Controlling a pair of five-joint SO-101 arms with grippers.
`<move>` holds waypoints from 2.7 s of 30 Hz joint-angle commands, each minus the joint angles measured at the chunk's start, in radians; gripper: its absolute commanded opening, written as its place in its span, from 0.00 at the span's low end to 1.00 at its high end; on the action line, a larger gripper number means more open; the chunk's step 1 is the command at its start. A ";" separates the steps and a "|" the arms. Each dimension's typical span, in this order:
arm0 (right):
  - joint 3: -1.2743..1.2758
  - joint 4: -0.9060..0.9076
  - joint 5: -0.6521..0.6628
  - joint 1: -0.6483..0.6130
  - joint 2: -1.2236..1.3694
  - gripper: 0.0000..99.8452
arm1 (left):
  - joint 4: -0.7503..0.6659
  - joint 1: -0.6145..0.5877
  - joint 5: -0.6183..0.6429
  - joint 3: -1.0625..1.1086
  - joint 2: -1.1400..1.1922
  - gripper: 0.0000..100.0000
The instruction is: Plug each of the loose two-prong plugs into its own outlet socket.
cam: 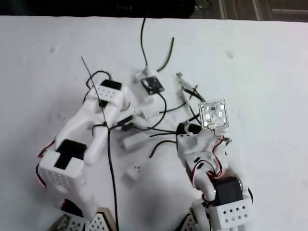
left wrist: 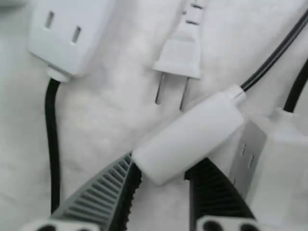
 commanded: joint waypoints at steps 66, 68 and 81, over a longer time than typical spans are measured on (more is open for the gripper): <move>-0.012 -0.018 0.005 0.005 -0.001 0.02 | 0.057 0.085 -0.190 -0.051 -0.318 0.02; -0.012 -0.018 0.005 0.005 -0.001 0.02 | 0.057 0.079 -0.135 -0.052 -0.326 0.02; -0.012 -0.018 0.005 0.005 -0.001 0.02 | 0.133 0.053 0.222 -0.035 -0.325 0.02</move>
